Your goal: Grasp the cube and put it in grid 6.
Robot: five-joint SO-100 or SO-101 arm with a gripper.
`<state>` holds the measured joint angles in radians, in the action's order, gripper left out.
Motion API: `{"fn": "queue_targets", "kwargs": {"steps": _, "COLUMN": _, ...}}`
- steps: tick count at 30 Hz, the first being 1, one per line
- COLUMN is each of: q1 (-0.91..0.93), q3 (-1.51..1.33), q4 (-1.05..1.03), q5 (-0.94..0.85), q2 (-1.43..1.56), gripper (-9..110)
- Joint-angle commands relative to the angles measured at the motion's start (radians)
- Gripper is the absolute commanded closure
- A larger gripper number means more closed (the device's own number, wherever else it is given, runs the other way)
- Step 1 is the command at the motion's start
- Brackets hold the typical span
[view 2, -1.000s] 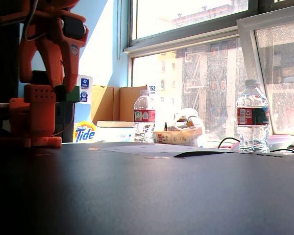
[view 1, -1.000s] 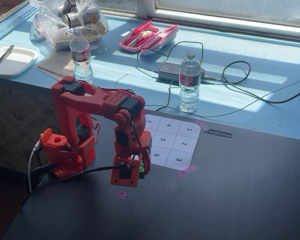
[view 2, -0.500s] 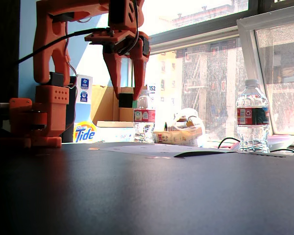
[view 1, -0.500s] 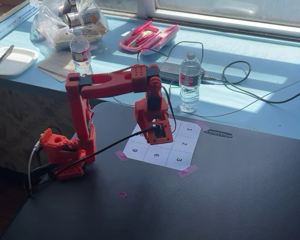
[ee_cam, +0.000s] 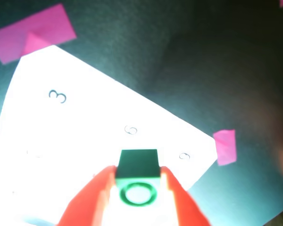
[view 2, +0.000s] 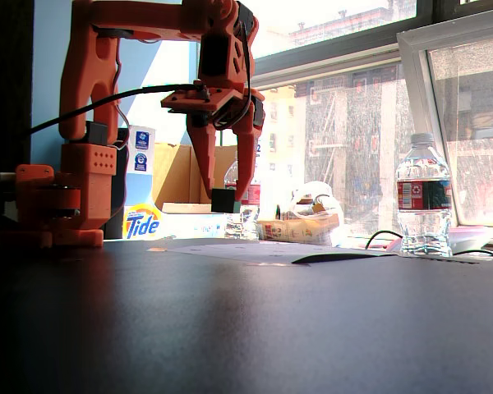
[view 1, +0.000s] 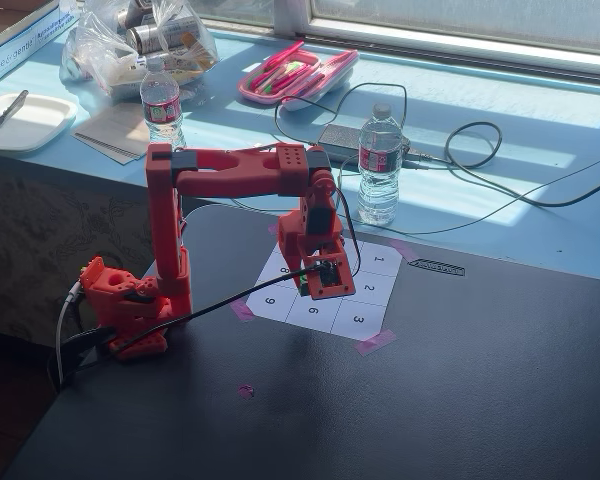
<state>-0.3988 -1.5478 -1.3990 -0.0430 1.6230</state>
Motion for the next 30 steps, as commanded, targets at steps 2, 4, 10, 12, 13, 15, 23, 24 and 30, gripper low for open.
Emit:
{"fn": "queue_targets", "kwargs": {"steps": 2, "q1": 0.032, "q3": -0.014, "q4": 0.032, "q5": -0.015, "q2": 0.0, "gripper": 101}}
{"fn": "queue_targets", "kwargs": {"steps": 4, "q1": 0.038, "q3": -0.018, "q4": 0.038, "q5": -0.02, "q2": -0.006, "gripper": 101}}
{"fn": "queue_targets", "kwargs": {"steps": 10, "q1": 0.046, "q3": -0.061, "q4": 0.095, "q5": -0.021, "q2": -0.028, "gripper": 101}}
{"fn": "queue_targets", "kwargs": {"steps": 12, "q1": 0.046, "q3": -0.078, "q4": 0.118, "q5": -0.023, "q2": -0.041, "gripper": 101}}
{"fn": "queue_targets", "kwargs": {"steps": 13, "q1": 0.046, "q3": -0.084, "q4": 0.129, "q5": -0.023, "q2": -0.046, "gripper": 101}}
{"fn": "queue_targets", "kwargs": {"steps": 15, "q1": 0.043, "q3": -0.084, "q4": 0.141, "q5": -0.021, "q2": -0.057, "gripper": 101}}
{"fn": "queue_targets", "kwargs": {"steps": 23, "q1": 0.002, "q3": -0.066, "q4": 0.156, "q5": -0.017, "q2": -0.074, "gripper": 101}}
{"fn": "queue_targets", "kwargs": {"steps": 24, "q1": -0.005, "q3": -0.066, "q4": 0.16, "q5": -0.02, "q2": -0.077, "gripper": 101}}
{"fn": "queue_targets", "kwargs": {"steps": 30, "q1": -0.021, "q3": -0.071, "q4": 0.156, "q5": -0.043, "q2": -0.087, "gripper": 92}}
